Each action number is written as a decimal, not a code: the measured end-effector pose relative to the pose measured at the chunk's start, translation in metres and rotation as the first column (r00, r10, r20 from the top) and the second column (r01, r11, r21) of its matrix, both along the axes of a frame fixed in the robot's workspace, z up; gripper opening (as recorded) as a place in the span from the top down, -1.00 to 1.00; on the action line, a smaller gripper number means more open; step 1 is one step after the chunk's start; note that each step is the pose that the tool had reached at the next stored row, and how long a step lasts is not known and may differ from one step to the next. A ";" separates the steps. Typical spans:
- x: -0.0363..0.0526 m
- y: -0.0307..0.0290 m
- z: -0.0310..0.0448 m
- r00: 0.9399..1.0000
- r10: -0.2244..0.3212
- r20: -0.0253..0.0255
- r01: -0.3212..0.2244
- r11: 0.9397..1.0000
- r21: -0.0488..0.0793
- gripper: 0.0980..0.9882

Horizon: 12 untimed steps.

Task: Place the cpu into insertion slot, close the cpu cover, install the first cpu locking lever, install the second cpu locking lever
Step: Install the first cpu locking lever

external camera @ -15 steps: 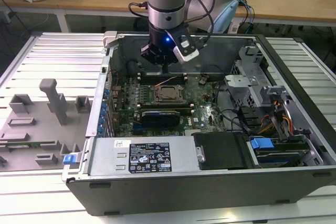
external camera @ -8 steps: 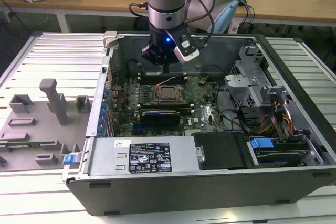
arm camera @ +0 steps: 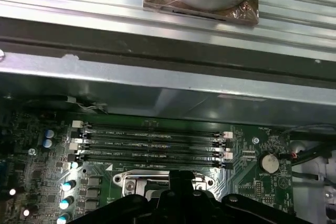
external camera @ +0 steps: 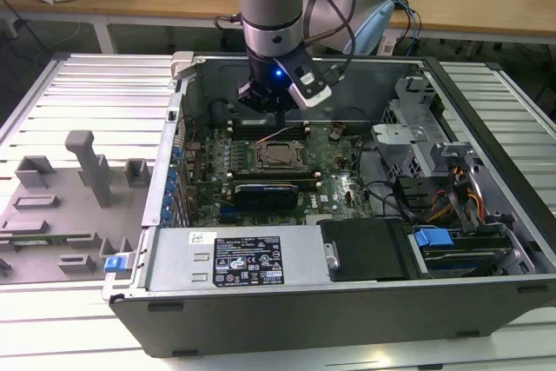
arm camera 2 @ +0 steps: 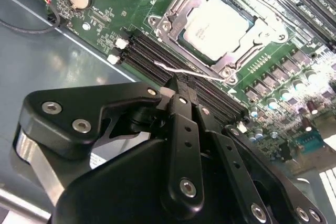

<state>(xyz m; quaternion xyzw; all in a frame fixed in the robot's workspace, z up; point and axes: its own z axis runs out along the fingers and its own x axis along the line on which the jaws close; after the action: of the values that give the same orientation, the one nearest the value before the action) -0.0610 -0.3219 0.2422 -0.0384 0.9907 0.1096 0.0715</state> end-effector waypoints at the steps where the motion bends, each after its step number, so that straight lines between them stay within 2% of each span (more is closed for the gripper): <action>1: 0.0000 0.0000 -0.0043 1.000 0.000 0.003 0.000 1.000 0.000 0.98; 7: 0.0000 0.0002 -0.0169 1.000 0.000 0.005 0.000 1.000 0.000 0.98; 12: 0.0000 0.0032 -0.0199 1.000 0.000 0.005 0.000 1.000 -0.008 0.98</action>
<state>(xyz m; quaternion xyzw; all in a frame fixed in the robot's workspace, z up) -0.0611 -0.3187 0.2223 -0.0389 0.9909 0.1055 0.0740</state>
